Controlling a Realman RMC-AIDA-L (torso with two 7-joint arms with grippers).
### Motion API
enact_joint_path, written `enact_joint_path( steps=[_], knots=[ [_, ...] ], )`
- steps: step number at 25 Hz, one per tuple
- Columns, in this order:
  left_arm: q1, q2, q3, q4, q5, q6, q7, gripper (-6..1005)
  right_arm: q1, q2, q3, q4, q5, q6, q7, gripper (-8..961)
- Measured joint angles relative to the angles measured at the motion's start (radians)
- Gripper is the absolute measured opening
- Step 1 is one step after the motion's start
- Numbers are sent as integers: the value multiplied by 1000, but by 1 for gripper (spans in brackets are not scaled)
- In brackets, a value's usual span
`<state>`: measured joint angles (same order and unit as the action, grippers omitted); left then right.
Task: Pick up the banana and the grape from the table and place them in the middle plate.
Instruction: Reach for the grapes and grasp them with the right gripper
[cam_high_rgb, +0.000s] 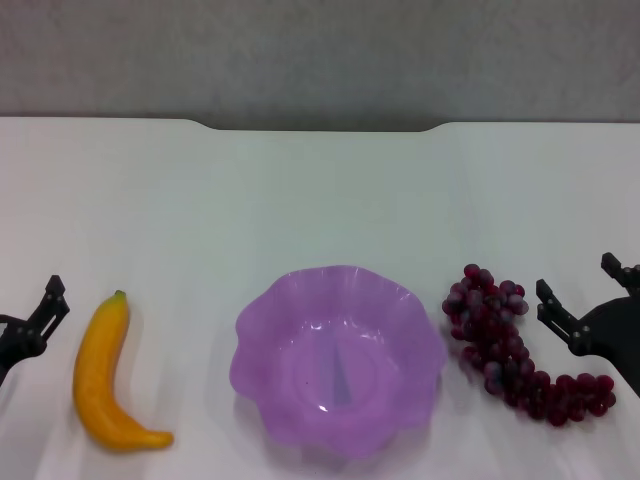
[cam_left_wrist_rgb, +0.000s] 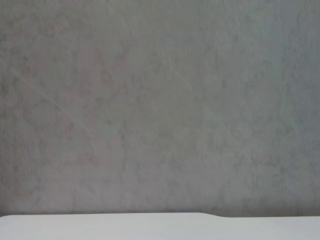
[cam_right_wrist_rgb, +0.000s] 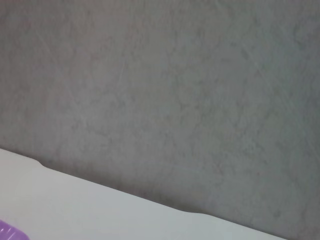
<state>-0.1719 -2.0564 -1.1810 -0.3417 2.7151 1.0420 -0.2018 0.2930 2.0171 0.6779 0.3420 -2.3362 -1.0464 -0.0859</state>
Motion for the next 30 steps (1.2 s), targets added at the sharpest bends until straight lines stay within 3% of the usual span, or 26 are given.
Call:
enact_joint_path(
  steps=[16,23,30],
  knots=[
    [-10,-1,-1,1,0,-40,3,887,0,-2,5,8,0,8,3,885],
    [-5,2,-8,2,0,-54,10,886,-5,-15,11,137,-5,135,15,882],
    [-10,4,-10,4,0,-69,12,885,-29,-45,77,281,-11,350,-11,880]
  ],
)
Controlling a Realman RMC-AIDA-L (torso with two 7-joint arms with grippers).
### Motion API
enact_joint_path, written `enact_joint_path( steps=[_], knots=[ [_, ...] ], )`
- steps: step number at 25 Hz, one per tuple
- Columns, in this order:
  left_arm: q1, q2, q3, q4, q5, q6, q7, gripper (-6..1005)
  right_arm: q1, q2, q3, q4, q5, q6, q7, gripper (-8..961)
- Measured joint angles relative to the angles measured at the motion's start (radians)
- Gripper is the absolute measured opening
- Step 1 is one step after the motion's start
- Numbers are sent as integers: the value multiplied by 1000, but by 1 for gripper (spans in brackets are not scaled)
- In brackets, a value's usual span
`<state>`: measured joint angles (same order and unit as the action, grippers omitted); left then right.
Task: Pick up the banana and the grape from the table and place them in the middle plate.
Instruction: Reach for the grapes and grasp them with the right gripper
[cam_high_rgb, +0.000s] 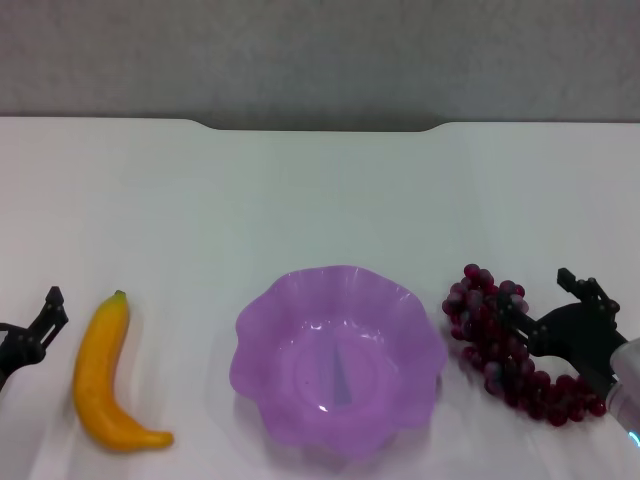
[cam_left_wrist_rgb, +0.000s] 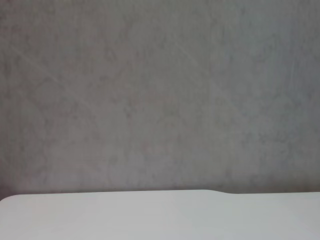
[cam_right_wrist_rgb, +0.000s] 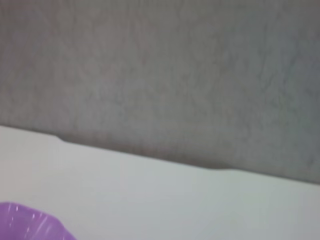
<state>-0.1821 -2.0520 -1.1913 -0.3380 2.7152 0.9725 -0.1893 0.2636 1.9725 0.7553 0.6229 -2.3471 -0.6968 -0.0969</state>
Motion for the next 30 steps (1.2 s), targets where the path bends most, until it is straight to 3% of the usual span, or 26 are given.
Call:
enact_joint_path(
  steps=[3,5,6,9,12,15,20,25,30],
  knots=[
    [1,1,-2,0,0,-3,0,884,-60,-30,63,155,-1,123,-67,878],
    [2,1,-3,1,0,-3,0,884,-144,-49,167,353,-1,283,-204,878],
    [1,1,-3,1,0,-3,1,884,-144,-49,167,353,-1,283,-204,877],
    [1,1,-4,1,0,-4,1,883,-213,-34,272,514,-2,457,-349,876],
    [0,2,-4,1,0,-5,1,883,-241,3,395,625,-1,683,-413,875],
    [-2,2,-4,1,0,-5,1,882,-204,26,523,659,4,957,-409,874],
    [-3,3,-5,1,-16,-5,3,882,-108,27,637,640,12,1239,-339,872],
    [-6,3,-5,1,-23,-5,9,881,-68,28,697,624,11,1346,-330,870],
    [-13,2,-4,1,-23,-5,10,880,-49,30,695,570,12,1334,-335,868]
  ],
)
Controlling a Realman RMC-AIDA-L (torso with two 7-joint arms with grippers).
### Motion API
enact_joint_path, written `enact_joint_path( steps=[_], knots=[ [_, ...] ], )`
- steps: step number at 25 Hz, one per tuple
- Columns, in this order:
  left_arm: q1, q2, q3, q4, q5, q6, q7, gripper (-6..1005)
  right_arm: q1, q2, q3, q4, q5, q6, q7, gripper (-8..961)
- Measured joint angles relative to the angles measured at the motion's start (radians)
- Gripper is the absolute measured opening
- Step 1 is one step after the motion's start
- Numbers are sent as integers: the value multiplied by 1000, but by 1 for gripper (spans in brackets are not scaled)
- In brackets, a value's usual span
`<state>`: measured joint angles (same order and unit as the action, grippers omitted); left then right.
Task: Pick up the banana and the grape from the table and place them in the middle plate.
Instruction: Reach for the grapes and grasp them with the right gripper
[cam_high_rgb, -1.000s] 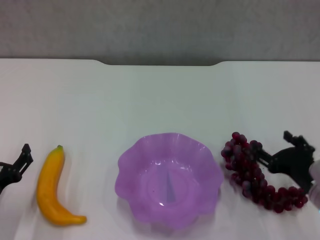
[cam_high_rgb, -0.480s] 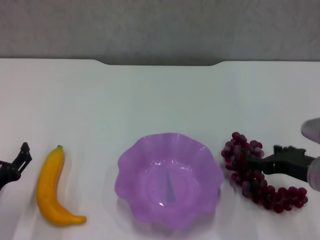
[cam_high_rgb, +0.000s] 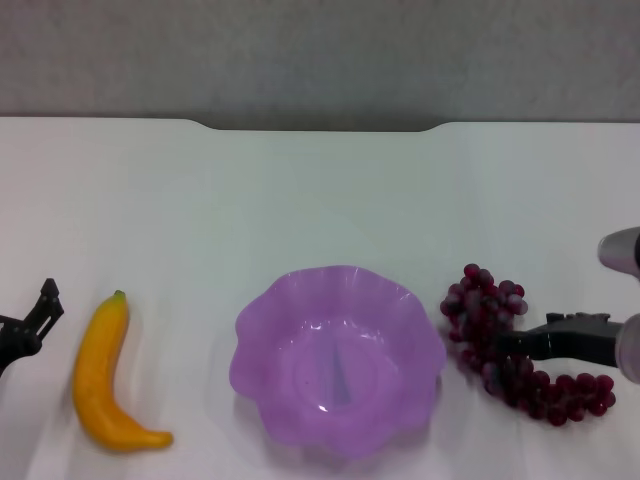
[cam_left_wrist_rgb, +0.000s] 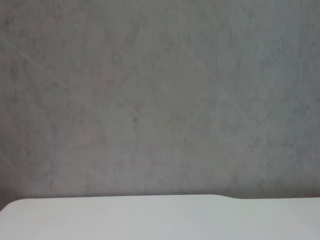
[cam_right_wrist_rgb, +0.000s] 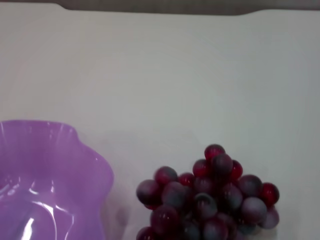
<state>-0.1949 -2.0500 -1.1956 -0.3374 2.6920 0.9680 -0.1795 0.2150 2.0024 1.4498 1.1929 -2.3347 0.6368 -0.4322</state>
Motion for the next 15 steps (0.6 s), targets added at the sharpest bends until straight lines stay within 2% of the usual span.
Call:
enact_joint_path(
  steps=[7,15],
  knots=[
    [-1,-2,7,-2,0,0,0,879,65,2,-62,-99,9,-83,-8,865],
    [-1,-1,10,-9,0,2,0,878,89,2,-111,-111,12,-118,-10,862]
  ],
)
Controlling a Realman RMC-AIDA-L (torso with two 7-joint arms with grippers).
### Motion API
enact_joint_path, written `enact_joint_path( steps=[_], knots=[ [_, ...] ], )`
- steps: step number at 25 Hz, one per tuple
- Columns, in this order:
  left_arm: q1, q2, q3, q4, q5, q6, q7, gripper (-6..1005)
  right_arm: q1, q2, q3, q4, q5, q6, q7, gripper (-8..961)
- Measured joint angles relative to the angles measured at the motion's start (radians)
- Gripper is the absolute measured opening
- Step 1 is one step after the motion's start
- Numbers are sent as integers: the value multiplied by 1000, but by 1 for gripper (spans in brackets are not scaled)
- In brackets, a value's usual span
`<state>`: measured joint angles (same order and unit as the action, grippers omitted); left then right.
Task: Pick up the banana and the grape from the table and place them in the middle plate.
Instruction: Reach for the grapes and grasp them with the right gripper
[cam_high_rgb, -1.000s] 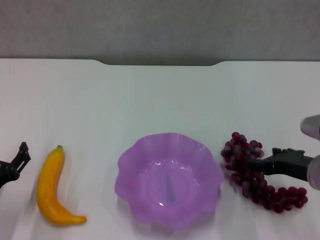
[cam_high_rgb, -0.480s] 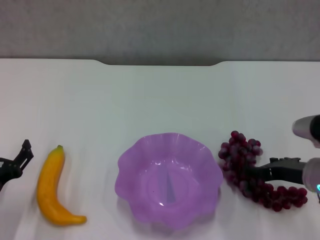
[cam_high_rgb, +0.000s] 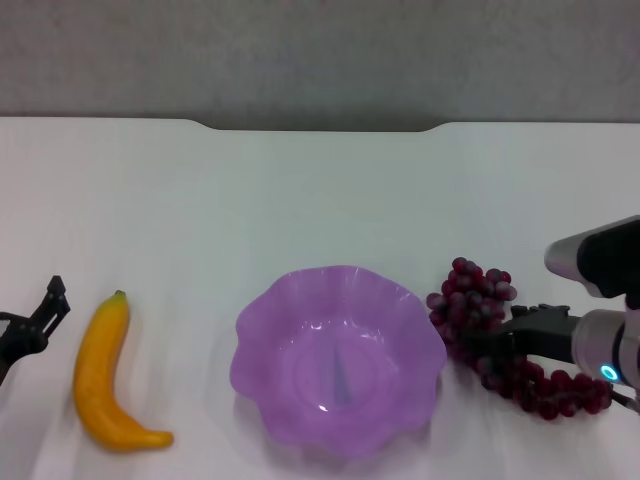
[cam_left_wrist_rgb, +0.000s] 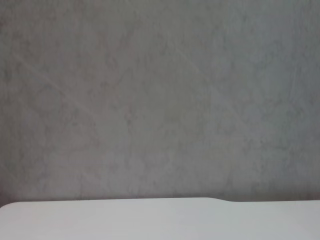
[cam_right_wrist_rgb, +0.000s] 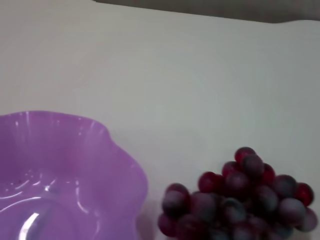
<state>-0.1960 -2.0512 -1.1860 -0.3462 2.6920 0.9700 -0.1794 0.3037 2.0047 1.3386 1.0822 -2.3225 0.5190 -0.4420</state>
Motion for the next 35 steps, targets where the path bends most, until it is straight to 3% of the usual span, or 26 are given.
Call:
enact_joint_path(
  steps=[27,32,35],
  knots=[
    [-3,-2,0,-1,1,1,0,874,57,2,-62,-151,-7,-112,-25,852],
    [-3,-1,-1,5,1,1,0,873,59,3,-116,-158,-7,-169,-26,629],
    [-3,-1,-1,6,0,1,0,873,58,3,-148,-159,-8,-198,-26,580]
  ],
)
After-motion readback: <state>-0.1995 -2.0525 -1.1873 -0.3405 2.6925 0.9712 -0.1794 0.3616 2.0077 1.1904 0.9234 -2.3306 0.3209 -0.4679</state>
